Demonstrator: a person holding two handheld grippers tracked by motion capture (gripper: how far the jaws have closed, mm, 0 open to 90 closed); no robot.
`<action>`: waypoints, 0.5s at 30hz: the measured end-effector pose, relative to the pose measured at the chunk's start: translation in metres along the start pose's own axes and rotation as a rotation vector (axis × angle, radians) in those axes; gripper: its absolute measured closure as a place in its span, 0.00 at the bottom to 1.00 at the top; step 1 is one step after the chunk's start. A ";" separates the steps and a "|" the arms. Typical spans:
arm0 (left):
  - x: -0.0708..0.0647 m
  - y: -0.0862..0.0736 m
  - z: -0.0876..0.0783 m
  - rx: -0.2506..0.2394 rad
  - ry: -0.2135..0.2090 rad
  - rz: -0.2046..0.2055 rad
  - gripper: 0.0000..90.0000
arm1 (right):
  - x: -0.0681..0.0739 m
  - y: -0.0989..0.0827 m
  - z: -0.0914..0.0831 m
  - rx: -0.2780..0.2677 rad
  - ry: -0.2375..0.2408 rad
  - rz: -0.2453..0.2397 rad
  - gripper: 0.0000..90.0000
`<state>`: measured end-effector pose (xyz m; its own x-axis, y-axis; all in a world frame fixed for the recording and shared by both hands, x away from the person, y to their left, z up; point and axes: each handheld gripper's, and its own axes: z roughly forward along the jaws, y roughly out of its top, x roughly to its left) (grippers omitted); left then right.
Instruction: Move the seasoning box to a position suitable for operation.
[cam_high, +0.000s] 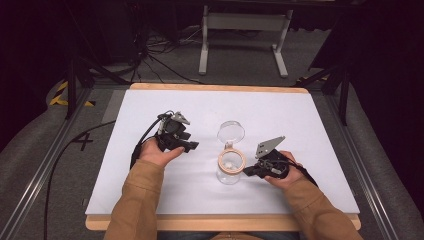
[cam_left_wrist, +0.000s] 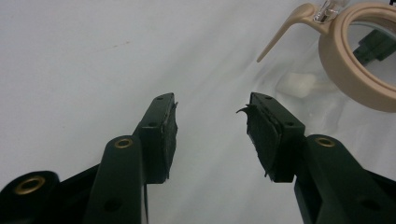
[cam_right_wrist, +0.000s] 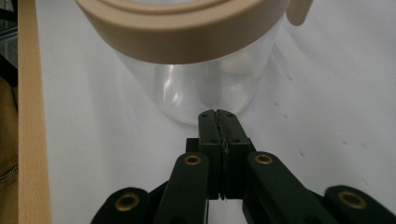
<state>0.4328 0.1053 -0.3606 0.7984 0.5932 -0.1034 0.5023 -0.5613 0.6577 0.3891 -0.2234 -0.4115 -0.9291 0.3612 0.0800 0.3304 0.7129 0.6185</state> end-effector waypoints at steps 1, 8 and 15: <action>0.000 0.000 0.000 0.000 0.000 0.000 0.58 | 0.000 0.000 0.000 0.000 0.000 0.000 1.00; 0.000 0.001 0.001 0.009 -0.006 0.007 0.59 | 0.006 0.004 0.006 0.012 0.003 -0.013 1.00; -0.005 0.003 -0.002 0.004 -0.059 0.030 0.71 | 0.003 0.004 0.001 0.003 0.004 0.000 1.00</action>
<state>0.4297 0.1019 -0.3565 0.8313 0.5409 -0.1277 0.4791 -0.5809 0.6580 0.3881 -0.2185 -0.4096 -0.9297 0.3588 0.0830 0.3308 0.7144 0.6166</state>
